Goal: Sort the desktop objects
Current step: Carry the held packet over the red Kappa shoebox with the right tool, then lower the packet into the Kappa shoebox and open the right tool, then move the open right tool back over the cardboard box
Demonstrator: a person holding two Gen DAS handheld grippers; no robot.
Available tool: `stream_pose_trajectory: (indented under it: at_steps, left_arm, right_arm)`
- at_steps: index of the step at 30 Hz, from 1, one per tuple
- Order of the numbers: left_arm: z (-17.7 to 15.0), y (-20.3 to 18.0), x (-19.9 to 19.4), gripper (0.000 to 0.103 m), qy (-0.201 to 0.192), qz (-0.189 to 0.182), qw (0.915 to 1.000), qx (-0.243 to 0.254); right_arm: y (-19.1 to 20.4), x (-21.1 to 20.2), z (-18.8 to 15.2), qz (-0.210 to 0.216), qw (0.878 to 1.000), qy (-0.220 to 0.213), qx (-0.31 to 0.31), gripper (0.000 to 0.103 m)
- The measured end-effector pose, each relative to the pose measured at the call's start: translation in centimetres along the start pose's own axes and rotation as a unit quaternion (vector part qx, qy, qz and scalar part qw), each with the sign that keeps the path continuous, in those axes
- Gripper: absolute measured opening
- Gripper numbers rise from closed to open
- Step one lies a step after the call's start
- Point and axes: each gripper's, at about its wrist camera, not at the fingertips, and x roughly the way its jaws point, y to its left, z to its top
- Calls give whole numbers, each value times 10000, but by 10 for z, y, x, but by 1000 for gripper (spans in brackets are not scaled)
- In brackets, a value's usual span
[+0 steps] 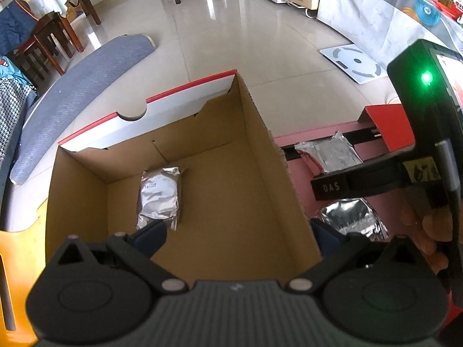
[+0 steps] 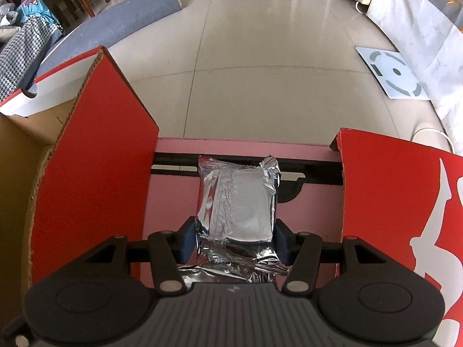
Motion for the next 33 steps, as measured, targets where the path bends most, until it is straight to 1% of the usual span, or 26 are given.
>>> stream_pose_trajectory:
  at_steps: [4,7,9,12,14,17,23,29,33]
  left_arm:
    - [2,0,0,103,-16,16,10000,-36]
    - [3,-2,2,103,-39,19,10000,-78]
    - [4,-3,1,103,-67,11,9999,-119]
    - [5,-2,0,103,-93,-24,9998,-193]
    - [5,-1,-1,103,-108,-55,9997,-233]
    - [6,0,-4,103,-175,-115,9994,-265]
    - [7,6,-16,103,-380,-240,9982,-385]
    - [6,19,-24,103,-506,-252,9968,-568]
    - [5,26,-31,103,-586,-249,9959,-649]
  right_arm:
    - [1,1,0,-24,10000,35,-79,55]
    - [1,3,0,-61,9998,65,-162,58]
    - [2,3,0,-104,9997,99,-195,64]
    - [2,4,0,-117,9995,106,-261,69]
    - [3,0,0,-167,9994,20,-316,70]
    - [6,-7,1,-231,9988,-142,-403,76]
    - [11,-27,4,-323,9975,-425,-454,77]
    - [23,-44,2,-433,9949,-638,-654,79]
    - [25,-51,2,-372,9943,-739,-670,79]
